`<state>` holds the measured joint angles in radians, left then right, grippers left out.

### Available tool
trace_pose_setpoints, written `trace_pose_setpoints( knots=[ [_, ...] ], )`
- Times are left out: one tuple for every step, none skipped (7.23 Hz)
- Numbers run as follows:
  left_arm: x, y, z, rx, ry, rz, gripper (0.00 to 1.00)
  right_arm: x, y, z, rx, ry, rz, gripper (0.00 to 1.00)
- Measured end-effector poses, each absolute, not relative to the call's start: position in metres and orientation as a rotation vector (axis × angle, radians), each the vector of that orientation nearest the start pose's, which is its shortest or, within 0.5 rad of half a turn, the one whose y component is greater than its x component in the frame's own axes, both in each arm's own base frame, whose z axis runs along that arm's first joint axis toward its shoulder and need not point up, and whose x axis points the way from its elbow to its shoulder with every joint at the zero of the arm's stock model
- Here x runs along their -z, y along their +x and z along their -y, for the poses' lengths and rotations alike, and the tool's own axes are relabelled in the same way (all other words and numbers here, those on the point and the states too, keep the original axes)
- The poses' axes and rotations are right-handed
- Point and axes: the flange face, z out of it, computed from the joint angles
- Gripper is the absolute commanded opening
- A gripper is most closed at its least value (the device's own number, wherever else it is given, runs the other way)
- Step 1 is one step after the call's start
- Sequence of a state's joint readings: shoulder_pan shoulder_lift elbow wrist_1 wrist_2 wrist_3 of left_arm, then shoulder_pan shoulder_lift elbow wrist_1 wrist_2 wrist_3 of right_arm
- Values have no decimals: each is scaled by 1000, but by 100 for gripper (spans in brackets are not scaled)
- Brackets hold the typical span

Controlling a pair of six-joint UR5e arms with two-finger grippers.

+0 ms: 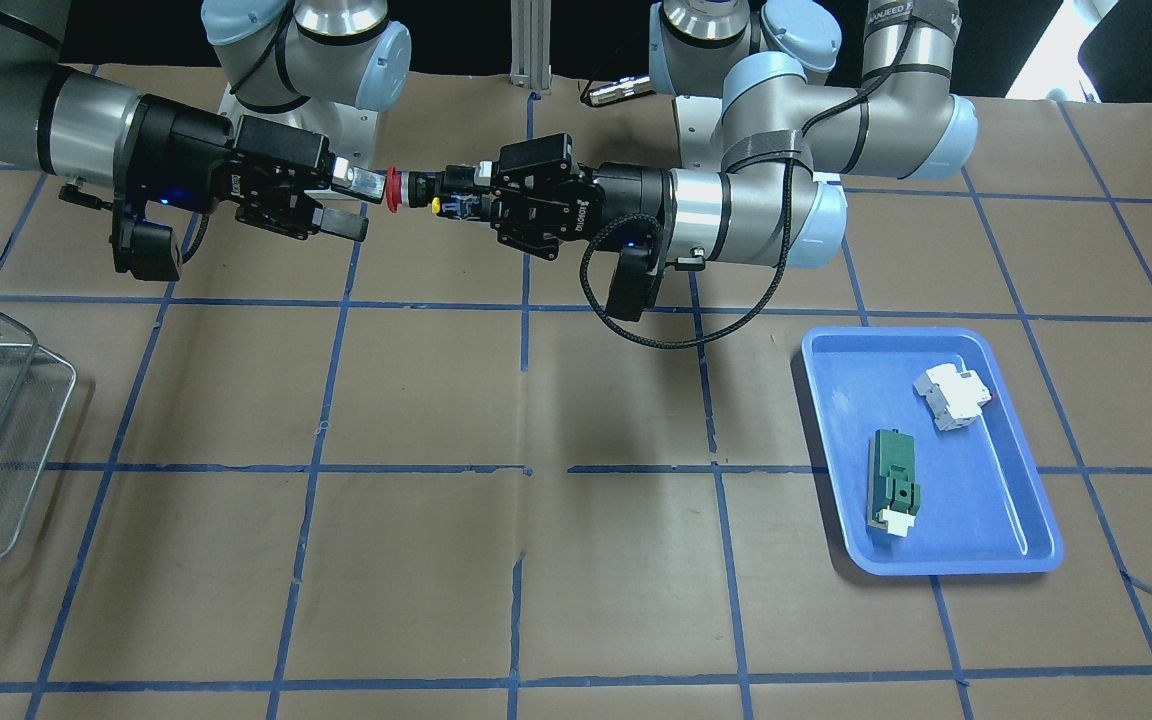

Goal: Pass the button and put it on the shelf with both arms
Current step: 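Close the right gripper on the red push button held by the left gripper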

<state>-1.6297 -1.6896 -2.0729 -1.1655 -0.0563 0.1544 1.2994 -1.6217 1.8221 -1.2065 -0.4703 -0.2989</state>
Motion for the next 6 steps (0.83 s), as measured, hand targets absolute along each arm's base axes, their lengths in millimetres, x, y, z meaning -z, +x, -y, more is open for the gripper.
trace_pose_setpoints(
  knots=[
    [-343, -260, 454, 83, 11, 1503, 0, -416, 102, 464, -219, 325, -1941, 100],
    [-346, -259, 455, 77, 13, 1482, 0, -414, 104, 460, -231, 328, -1937, 100],
    [-349, -258, 455, 69, 10, 1470, 0, -413, 106, 459, -236, 327, -1936, 100],
    [-351, -258, 456, 59, 2, 1464, 0, -414, 107, 457, -234, 324, -1937, 100],
    [-353, -258, 456, 51, -6, 1462, 0, -417, 108, 456, -225, 316, -1938, 100],
    [-354, -258, 456, 47, -10, 1461, 0, -420, 108, 455, -213, 307, -1940, 100]
  ],
)
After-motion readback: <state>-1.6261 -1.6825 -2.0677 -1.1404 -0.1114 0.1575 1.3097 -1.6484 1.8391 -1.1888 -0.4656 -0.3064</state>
